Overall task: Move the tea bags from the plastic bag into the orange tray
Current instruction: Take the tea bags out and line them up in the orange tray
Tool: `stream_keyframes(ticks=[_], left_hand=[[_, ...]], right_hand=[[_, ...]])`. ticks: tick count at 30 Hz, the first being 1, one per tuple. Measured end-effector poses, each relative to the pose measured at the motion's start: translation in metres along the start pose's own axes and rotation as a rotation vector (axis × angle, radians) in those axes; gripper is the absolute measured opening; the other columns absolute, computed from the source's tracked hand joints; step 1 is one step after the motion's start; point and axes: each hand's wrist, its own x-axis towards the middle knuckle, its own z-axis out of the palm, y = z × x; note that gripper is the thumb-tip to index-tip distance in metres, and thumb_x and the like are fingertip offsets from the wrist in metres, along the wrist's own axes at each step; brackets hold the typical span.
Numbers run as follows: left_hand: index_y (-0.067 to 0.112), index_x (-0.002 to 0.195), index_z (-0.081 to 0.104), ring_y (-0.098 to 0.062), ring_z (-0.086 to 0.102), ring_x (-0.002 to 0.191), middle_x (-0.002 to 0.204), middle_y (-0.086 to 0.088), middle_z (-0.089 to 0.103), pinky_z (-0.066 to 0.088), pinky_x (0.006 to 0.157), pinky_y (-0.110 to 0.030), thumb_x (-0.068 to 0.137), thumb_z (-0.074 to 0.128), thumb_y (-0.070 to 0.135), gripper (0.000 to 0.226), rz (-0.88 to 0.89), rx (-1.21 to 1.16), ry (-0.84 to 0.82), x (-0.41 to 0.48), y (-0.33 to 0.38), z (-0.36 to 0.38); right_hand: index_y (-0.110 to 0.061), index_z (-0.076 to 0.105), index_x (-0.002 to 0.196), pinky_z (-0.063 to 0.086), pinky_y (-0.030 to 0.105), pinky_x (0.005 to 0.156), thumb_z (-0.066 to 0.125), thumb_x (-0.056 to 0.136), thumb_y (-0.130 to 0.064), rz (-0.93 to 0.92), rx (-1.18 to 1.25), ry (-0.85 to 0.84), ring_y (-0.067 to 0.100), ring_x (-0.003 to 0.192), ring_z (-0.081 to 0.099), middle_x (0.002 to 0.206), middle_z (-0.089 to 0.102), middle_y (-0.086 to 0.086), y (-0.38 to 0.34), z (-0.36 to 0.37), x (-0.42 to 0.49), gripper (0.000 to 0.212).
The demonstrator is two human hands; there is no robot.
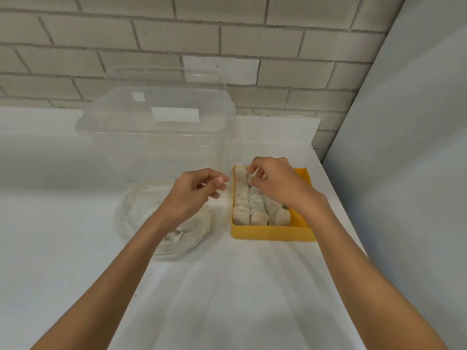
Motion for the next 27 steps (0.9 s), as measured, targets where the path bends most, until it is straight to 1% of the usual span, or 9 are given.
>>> stream_keyframes(ticks=[6,9,12,14,17,19,22,24,27], left_hand=[[0.02,0.096,0.072,-0.009,0.068,0.077,0.087,0.003,0.074,0.05,0.069,-0.017,0.094,0.057,0.028,0.017,-0.111,0.04,0.088,-0.035,-0.028,-0.065],[0.018,0.09,0.072,-0.006,0.066,0.069,0.08,0.007,0.072,0.045,0.064,-0.009,0.092,0.06,0.018,0.013,-0.14,0.25,0.074,-0.04,-0.052,-0.081],[0.017,0.089,0.07,-0.005,0.06,0.071,0.078,0.014,0.064,0.042,0.067,-0.006,0.087,0.061,0.005,0.015,-0.14,0.458,0.015,-0.044,-0.077,-0.087],[0.021,0.089,0.067,-0.011,0.059,0.077,0.079,0.012,0.062,0.048,0.075,-0.017,0.085,0.062,0.003,0.019,-0.148,0.489,0.004,-0.047,-0.091,-0.088],[0.021,0.098,0.066,-0.015,0.06,0.083,0.084,0.008,0.063,0.051,0.084,-0.034,0.084,0.062,0.01,0.018,-0.181,0.507,0.009,-0.048,-0.102,-0.089],[0.021,0.102,0.066,-0.016,0.06,0.087,0.086,0.008,0.062,0.051,0.085,-0.035,0.086,0.061,0.014,0.019,-0.178,0.49,0.017,-0.048,-0.106,-0.088],[0.02,0.103,0.066,-0.015,0.062,0.088,0.089,0.003,0.067,0.05,0.082,-0.028,0.088,0.058,0.013,0.018,-0.164,0.367,0.069,-0.05,-0.108,-0.087],[0.019,0.105,0.065,-0.015,0.064,0.085,0.088,0.003,0.07,0.049,0.077,-0.022,0.089,0.056,0.012,0.02,-0.185,0.227,0.109,-0.052,-0.106,-0.088],[0.022,0.106,0.066,-0.015,0.068,0.083,0.089,0.002,0.068,0.053,0.077,-0.029,0.091,0.059,0.02,0.016,-0.184,0.058,0.151,-0.053,-0.103,-0.096]], right_hand=[[-0.012,0.069,0.1,0.044,0.012,0.066,0.059,0.089,-0.013,-0.225,0.19,-0.126,0.011,0.077,0.061,0.091,0.07,0.003,-0.085,0.045,-0.006,0.014],[-0.009,0.071,0.096,0.052,0.02,0.073,0.055,0.085,-0.002,-0.267,0.215,-0.223,0.014,0.08,0.065,0.09,0.071,0.006,-0.107,0.084,-0.001,0.02],[-0.005,0.065,0.102,0.054,0.034,0.075,0.049,0.085,0.001,-0.139,0.082,-0.225,0.023,0.082,0.062,0.097,0.067,0.014,-0.11,0.119,0.006,0.024],[-0.004,0.059,0.107,0.052,0.036,0.077,0.049,0.088,-0.004,-0.009,-0.029,-0.124,0.031,0.092,0.061,0.103,0.064,0.016,-0.105,0.137,0.009,0.022],[-0.006,0.058,0.107,0.048,0.035,0.08,0.058,0.091,-0.025,0.135,0.035,-0.057,0.029,0.097,0.058,0.104,0.061,0.012,-0.104,0.153,0.01,0.026],[-0.004,0.065,0.094,0.051,0.038,0.078,0.063,0.086,-0.025,0.165,0.071,-0.041,0.027,0.088,0.061,0.093,0.065,0.009,-0.104,0.16,0.011,0.022],[-0.001,0.068,0.076,0.054,0.035,0.068,0.065,0.081,-0.007,0.182,0.215,0.009,0.026,0.072,0.067,0.072,0.069,0.012,-0.105,0.164,0.01,0.009],[-0.001,0.067,0.077,0.055,0.031,0.062,0.067,0.082,-0.003,0.239,0.442,0.033,0.019,0.059,0.067,0.064,0.067,0.009,-0.106,0.16,0.006,0.006],[-0.004,0.066,0.083,0.054,0.024,0.054,0.067,0.085,-0.004,0.269,0.762,0.003,0.014,0.056,0.066,0.064,0.065,0.007,-0.109,0.153,-0.005,0.002]])
